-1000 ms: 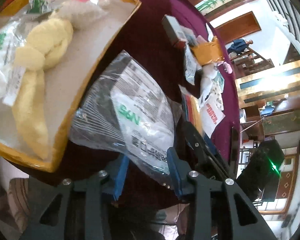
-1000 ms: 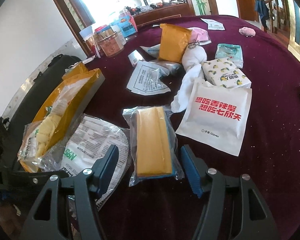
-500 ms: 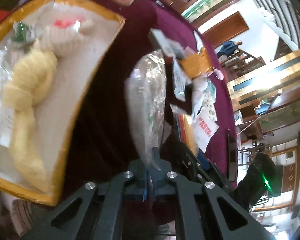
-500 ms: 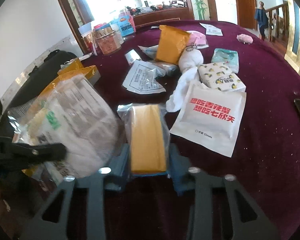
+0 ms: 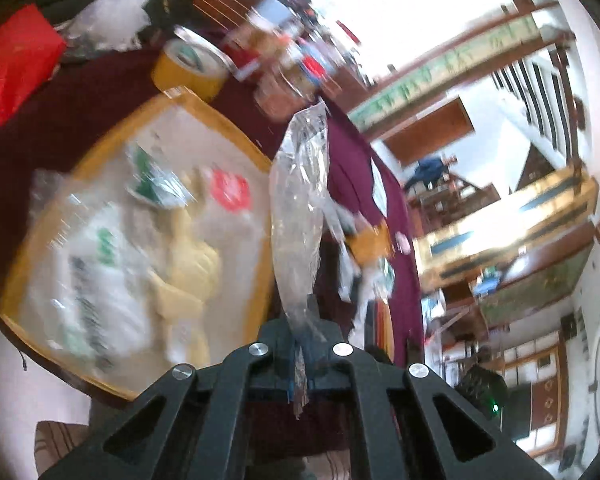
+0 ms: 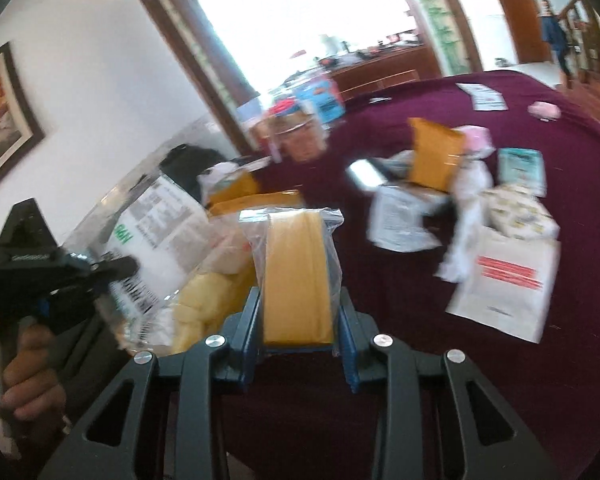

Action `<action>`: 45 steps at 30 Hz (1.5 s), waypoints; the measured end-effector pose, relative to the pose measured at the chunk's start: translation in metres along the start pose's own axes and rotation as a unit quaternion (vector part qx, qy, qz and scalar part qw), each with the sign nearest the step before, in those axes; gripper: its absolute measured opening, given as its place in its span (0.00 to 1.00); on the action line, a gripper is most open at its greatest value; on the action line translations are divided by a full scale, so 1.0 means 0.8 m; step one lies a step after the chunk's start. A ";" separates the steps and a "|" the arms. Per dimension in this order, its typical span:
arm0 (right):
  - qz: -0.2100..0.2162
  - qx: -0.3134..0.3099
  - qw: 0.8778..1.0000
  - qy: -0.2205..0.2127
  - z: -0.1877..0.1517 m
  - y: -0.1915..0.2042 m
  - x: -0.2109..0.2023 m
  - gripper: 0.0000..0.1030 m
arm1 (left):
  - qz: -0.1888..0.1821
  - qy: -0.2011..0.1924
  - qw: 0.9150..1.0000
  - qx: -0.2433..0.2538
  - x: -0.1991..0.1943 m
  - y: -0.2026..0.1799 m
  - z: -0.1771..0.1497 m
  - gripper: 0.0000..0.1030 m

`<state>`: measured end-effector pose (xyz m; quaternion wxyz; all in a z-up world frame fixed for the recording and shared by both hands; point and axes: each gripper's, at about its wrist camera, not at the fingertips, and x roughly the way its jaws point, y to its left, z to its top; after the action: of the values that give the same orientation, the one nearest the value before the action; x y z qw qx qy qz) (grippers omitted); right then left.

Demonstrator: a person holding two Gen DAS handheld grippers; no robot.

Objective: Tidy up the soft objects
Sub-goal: 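Carry the mask bag onto the tray with the left tool while the right tool places the bar bag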

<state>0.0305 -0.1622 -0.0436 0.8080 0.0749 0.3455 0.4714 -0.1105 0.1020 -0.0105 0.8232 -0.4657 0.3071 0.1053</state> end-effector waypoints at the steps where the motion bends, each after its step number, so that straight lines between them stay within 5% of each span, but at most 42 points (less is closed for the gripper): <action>1: 0.005 -0.005 1.000 0.006 0.005 0.010 0.007 0.32 | 0.002 -0.008 1.000 -0.004 -0.005 0.008 0.009 0.02; 9: -0.004 -0.021 0.998 0.055 0.046 0.067 0.087 0.32 | 0.019 -0.009 1.000 -0.013 -0.005 0.055 0.065 0.02; 20: -0.048 -0.014 0.995 0.089 0.092 0.095 0.213 0.32 | 0.034 0.066 0.997 0.011 0.059 0.093 0.131 0.02; 24: -0.069 -0.015 0.992 0.103 0.093 0.094 0.243 0.33 | 0.077 0.084 0.993 0.034 0.086 0.096 0.143 0.03; 26: -0.075 -0.015 0.991 0.105 0.092 0.092 0.253 0.35 | 0.104 0.088 0.990 0.046 0.098 0.099 0.144 0.11; 29: -0.064 -0.020 0.993 0.101 0.092 0.093 0.250 0.52 | 0.107 0.073 0.991 0.047 0.096 0.098 0.141 0.29; 31: -0.038 -0.017 0.995 0.090 0.092 0.092 0.241 0.64 | 0.118 0.040 0.990 0.062 0.079 0.087 0.135 0.59; 33: -0.022 -0.019 0.997 0.072 0.093 0.094 0.227 0.67 | 0.125 0.006 0.988 0.085 0.060 0.072 0.124 0.70; 41: 0.026 0.001 0.999 0.030 0.078 0.066 0.143 0.73 | 0.151 -0.032 0.979 0.137 0.021 0.025 0.057 0.70; 45: 0.037 -0.007 0.999 0.025 0.055 0.048 0.101 0.74 | 0.133 -0.019 0.978 0.161 0.029 -0.007 0.008 0.71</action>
<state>0.0564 -0.0667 -0.0327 0.7816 0.0699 0.3589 0.5054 -0.0870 0.1015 -0.0178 0.8719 -0.2797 0.3632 0.1719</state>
